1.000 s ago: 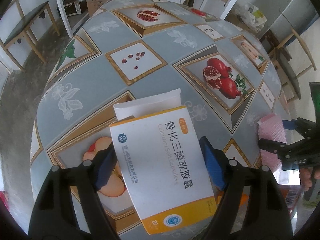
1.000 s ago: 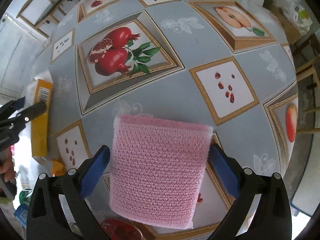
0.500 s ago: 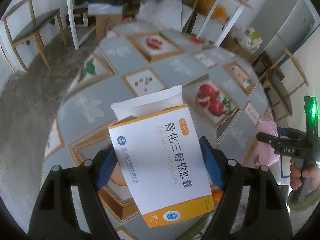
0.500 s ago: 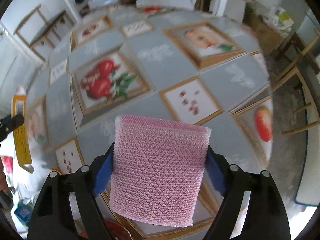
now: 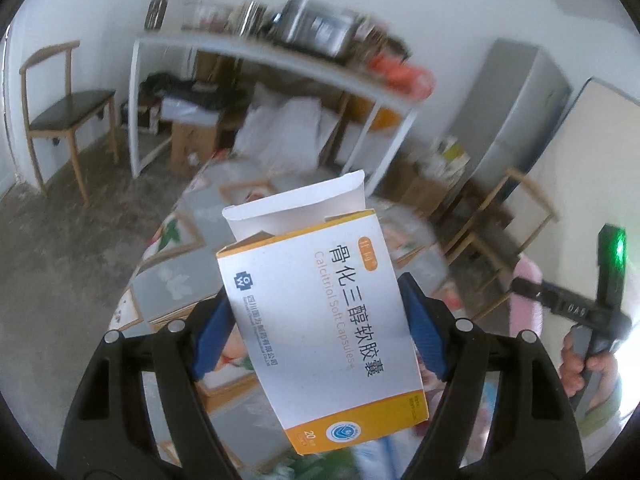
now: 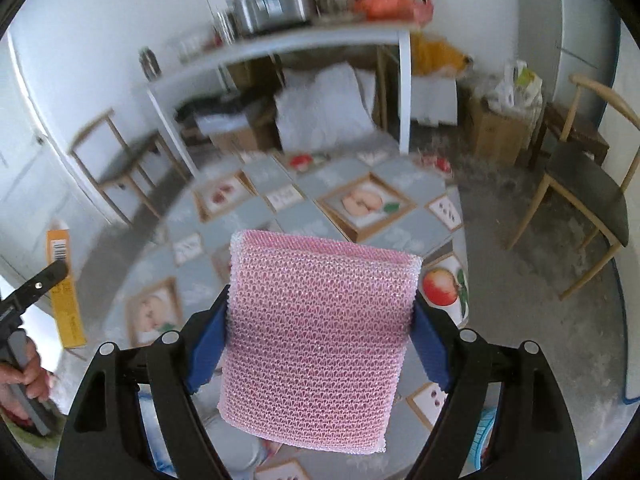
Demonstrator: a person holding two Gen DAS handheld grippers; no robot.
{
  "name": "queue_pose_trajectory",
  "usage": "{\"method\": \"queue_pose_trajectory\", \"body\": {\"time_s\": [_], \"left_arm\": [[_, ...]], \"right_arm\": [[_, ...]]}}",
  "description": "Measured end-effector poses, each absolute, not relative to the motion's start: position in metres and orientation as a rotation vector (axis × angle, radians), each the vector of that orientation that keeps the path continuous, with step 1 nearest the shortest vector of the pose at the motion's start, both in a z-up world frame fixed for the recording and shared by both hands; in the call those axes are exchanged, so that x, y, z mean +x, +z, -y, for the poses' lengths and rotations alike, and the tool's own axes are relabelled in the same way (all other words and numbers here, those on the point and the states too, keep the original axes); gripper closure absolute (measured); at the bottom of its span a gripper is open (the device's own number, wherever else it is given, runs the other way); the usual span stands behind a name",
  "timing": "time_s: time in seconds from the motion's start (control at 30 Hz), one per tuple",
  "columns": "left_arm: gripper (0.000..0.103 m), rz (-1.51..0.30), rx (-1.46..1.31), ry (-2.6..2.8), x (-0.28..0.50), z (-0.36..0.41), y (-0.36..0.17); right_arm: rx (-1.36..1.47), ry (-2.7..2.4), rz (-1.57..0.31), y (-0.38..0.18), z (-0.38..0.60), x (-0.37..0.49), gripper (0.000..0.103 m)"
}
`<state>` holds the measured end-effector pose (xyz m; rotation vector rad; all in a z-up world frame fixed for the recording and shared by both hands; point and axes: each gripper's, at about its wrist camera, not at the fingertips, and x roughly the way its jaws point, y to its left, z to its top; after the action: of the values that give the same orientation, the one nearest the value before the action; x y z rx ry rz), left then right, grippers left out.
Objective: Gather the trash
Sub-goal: 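Carry the medicine box and pink sponge over the blue wastebasket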
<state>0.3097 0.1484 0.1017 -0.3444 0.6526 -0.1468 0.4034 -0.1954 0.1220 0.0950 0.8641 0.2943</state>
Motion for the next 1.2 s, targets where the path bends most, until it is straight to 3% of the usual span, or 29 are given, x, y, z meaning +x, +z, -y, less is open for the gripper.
{"method": "queue_pose_trajectory", "body": {"time_s": [0.23,0.5,1.2], "left_arm": [[0.029,-0.539,-0.390,-0.305,0.239,-0.099,0.139],[0.029,-0.536,-0.381,-0.466,0.182,-0.038,0.141],[0.029,-0.735,-0.231,-0.809,0.129,0.156,0.081]], "right_arm": [[0.145,0.322,-0.783,0.165,0.215,0.312,0.024],[0.252,0.324,-0.760,0.170,0.246,0.217,0.024],[0.547,0.014,-0.762,0.064,0.413,0.068,0.024]]}}
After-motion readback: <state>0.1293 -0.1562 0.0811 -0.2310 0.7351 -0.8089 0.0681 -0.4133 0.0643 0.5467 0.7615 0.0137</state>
